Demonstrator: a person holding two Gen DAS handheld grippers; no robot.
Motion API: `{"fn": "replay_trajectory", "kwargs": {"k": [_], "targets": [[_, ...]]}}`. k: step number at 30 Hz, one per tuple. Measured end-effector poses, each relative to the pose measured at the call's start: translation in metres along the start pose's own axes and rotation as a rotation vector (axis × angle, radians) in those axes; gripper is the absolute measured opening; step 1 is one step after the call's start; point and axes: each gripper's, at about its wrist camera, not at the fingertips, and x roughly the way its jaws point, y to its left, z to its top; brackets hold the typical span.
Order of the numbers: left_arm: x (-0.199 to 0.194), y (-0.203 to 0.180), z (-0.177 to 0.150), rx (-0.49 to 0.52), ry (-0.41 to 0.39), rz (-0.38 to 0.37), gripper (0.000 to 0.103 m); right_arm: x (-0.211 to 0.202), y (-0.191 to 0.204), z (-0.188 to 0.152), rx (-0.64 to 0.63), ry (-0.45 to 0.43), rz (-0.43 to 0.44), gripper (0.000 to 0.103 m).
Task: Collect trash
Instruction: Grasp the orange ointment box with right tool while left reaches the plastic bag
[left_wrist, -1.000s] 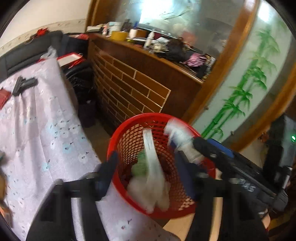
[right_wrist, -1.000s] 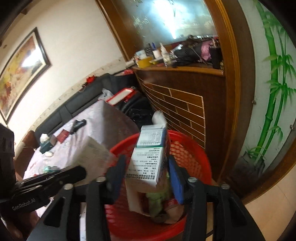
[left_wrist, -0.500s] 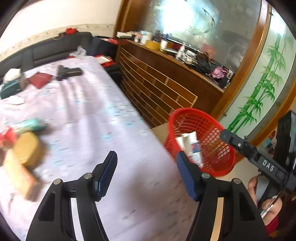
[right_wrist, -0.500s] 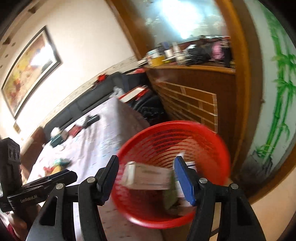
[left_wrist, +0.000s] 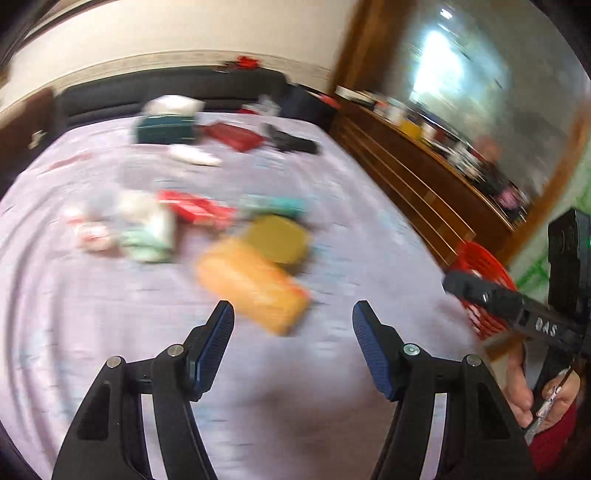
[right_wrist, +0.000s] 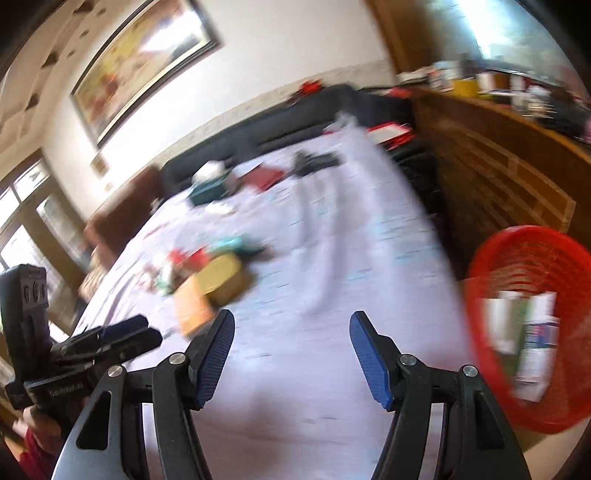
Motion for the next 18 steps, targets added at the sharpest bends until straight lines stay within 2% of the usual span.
{"fn": "replay_trajectory", "kwargs": {"k": [3, 6, 11, 15, 18], "targets": [[-0.016, 0.052, 0.005, -0.093, -0.021, 0.072, 0.065, 0.034, 0.036, 0.008, -0.065, 0.075, 0.053, 0.073], [-0.027, 0.093, 0.007, -0.163, -0.035, 0.107, 0.065, 0.065, 0.063, 0.013, -0.14, 0.118, 0.056, 0.082], [-0.042, 0.143, 0.005, -0.241, -0.053, 0.153, 0.065, 0.123, 0.096, 0.014, -0.218, 0.226, 0.065, 0.082], [-0.045, 0.168, 0.002, -0.308, -0.052, 0.135, 0.065, 0.15, 0.115, 0.012, -0.328, 0.239, 0.0, 0.082], [-0.04, 0.178, 0.005, -0.341, -0.049, 0.144, 0.065, 0.173, 0.127, 0.006, -0.434, 0.255, -0.089, 0.082]]}}
